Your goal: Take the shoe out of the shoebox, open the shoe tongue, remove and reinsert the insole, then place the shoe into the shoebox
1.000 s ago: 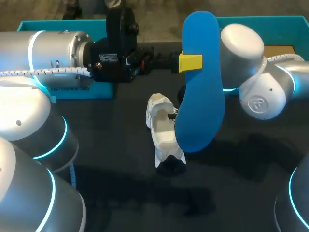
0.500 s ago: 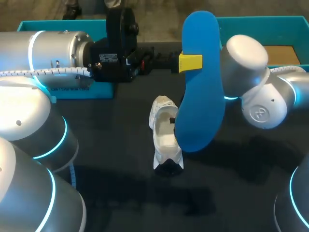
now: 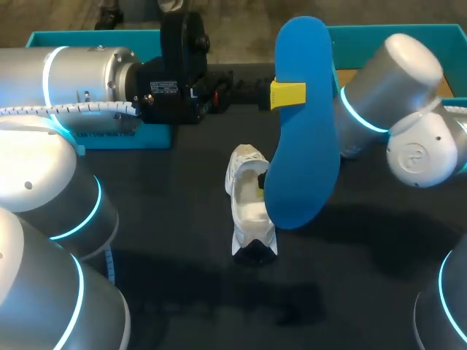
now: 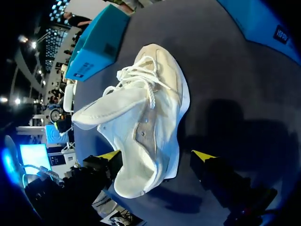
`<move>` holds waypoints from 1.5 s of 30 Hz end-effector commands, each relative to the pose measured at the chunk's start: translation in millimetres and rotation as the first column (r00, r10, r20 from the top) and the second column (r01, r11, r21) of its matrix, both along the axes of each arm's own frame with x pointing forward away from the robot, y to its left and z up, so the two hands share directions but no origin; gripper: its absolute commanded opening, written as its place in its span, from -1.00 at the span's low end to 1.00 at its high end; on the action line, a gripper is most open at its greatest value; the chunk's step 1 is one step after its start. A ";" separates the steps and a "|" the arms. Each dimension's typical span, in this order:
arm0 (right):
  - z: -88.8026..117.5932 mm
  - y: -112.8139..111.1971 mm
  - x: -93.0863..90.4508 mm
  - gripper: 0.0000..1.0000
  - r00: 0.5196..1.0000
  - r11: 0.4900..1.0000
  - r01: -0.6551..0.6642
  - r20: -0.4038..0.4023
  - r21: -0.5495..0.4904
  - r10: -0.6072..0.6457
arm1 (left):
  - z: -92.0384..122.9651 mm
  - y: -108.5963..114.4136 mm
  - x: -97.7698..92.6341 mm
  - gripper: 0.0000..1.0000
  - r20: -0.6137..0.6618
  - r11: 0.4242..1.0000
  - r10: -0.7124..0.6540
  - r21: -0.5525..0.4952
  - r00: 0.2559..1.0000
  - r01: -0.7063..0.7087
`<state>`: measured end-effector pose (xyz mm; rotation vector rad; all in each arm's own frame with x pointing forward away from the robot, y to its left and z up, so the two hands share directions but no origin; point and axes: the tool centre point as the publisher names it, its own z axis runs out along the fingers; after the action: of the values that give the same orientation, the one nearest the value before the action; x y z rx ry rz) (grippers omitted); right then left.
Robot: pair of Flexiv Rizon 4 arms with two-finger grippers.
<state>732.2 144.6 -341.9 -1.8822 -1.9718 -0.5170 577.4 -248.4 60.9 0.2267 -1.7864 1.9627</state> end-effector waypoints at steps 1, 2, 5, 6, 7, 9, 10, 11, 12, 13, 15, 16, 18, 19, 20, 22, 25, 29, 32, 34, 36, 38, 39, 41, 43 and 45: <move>0.4 -4.5 -4.9 1.00 1.000 1.000 0.005 0.007 0.014 -0.005 | -0.6 -0.1 -0.6 -1.00 0.000 1.000 0.000 0.002 1.000 0.000; 0.4 -4.5 -4.9 1.00 1.000 1.000 0.005 0.007 0.014 -0.005 | -0.6 -0.1 -0.6 -1.00 0.000 1.000 0.000 0.002 1.000 0.000; 0.4 -4.5 -4.9 1.00 1.000 1.000 0.005 0.007 0.014 -0.005 | -0.6 -0.1 -0.6 -1.00 0.000 1.000 0.000 0.002 1.000 0.000; 0.4 -4.5 -4.9 1.00 1.000 1.000 0.005 0.007 0.014 -0.005 | -0.6 -0.1 -0.6 -1.00 0.000 1.000 0.000 0.002 1.000 0.000; 0.4 -4.5 -4.9 1.00 1.000 1.000 0.005 0.007 0.014 -0.005 | -0.6 -0.1 -0.6 -1.00 0.000 1.000 0.000 0.002 1.000 0.000; 0.4 -4.5 -4.9 1.00 1.000 1.000 0.005 0.007 0.014 -0.005 | -0.6 -0.1 -0.6 -1.00 0.000 1.000 0.000 0.002 1.000 0.000; 0.4 -4.5 -4.9 1.00 1.000 1.000 0.005 0.007 0.014 -0.005 | -0.6 -0.1 -0.6 -1.00 0.000 1.000 0.000 0.002 1.000 0.000; 3.0 -6.0 -2.0 1.00 1.000 1.000 -0.003 -0.007 0.023 0.004 | -0.6 -0.1 -0.6 -1.00 0.000 1.000 0.000 0.002 1.000 0.000; 5.4 -7.0 -0.5 1.00 1.000 0.999 -0.004 -0.007 0.039 0.004 | -0.6 -0.1 -0.6 -1.00 0.000 1.000 0.000 0.002 1.000 0.000; 10.4 -7.6 0.2 1.00 1.000 0.997 0.006 -0.008 0.073 -0.005 | -0.6 -0.1 -0.6 -1.00 0.000 1.000 0.000 0.002 1.000 0.000; 20.3 -12.3 5.3 1.00 1.000 0.993 0.015 -0.013 0.117 -0.014 | -0.6 -0.1 -0.6 -1.00 0.000 1.000 0.000 0.002 1.000 0.000; 25.2 -14.2 7.0 1.00 1.000 0.989 0.019 -0.014 0.149 -0.017 | -0.6 -0.1 -0.6 -1.00 0.000 1.000 0.000 0.002 1.000 0.000; 33.8 -16.3 9.0 1.00 1.000 0.986 0.021 -0.013 0.163 -0.019 | -0.6 -0.1 -0.6 -1.00 0.000 1.000 0.000 0.002 1.000 0.000; 41.0 -17.3 10.8 1.00 1.000 0.982 0.022 -0.008 0.188 -0.021 | -0.6 -0.1 -0.6 -1.00 0.000 1.000 0.000 0.002 1.000 0.000; 46.1 -18.4 12.5 1.00 1.000 0.978 0.029 -0.007 0.206 -0.028 | -0.6 -0.1 -0.6 -1.00 0.000 1.000 0.000 0.002 1.000 0.000; 56.1 -19.9 16.7 1.00 0.999 0.966 0.039 -0.015 0.256 -0.036 | -0.6 -0.1 -0.6 -1.00 0.000 1.000 0.000 0.002 1.000 0.000; 70.7 -22.1 22.9 1.00 0.998 0.942 0.069 -0.033 0.329 -0.062 | -0.6 -0.1 -0.6 -1.00 0.000 1.000 0.000 0.002 1.000 0.000; 88.0 -27.2 34.0 1.00 0.994 0.902 0.106 -0.055 0.419 -0.092 | -0.6 -0.1 -0.6 -1.00 0.000 1.000 0.000 0.002 1.000 0.000; 100.2 -29.9 43.9 1.00 0.993 0.870 0.119 -0.059 0.479 -0.104 | -0.6 -0.1 -0.6 -1.00 0.000 1.000 0.000 0.002 1.000 0.000; 107.4 -32.6 51.2 1.00 0.991 0.857 0.131 -0.057 0.498 -0.118 | -0.6 -0.1 -0.6 -1.00 0.000 1.000 0.000 0.002 1.000 0.000; 115.0 -35.4 58.1 1.00 0.990 0.842 0.139 -0.056 0.521 -0.129 | -0.6 -0.1 -0.6 -1.00 0.000 1.000 0.000 0.002 1.000 0.000; 121.8 -37.8 64.0 1.00 0.989 0.829 0.146 -0.052 0.539 -0.140 | -0.6 -0.1 -0.6 -1.00 0.000 1.000 0.000 0.002 1.000 0.000; 124.7 -38.9 66.7 1.00 0.988 0.820 0.150 -0.057 0.553 -0.143 | -0.6 -0.1 -0.6 -1.00 0.000 1.000 0.000 0.002 1.000 0.000; 130.2 -41.0 72.3 1.00 0.987 0.810 0.157 -0.055 0.566 -0.152 | -0.6 -0.1 -0.6 -1.00 0.000 1.000 0.000 0.002 1.000 0.000; 134.7 -43.1 77.9 1.00 0.986 0.812 0.158 -0.047 0.562 -0.159 | -0.6 -0.1 -0.6 -1.00 0.000 1.000 0.000 0.002 1.000 0.000; 139.0 -45.1 83.2 1.00 0.984 0.810 0.165 -0.040 0.563 -0.173 | -0.6 -0.1 -0.6 -1.00 0.000 1.000 0.000 0.002 1.000 0.000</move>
<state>812.6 99.6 -207.5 -1.6518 -1.4264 -1.0435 577.4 -248.4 60.9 0.2267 -1.7864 1.9626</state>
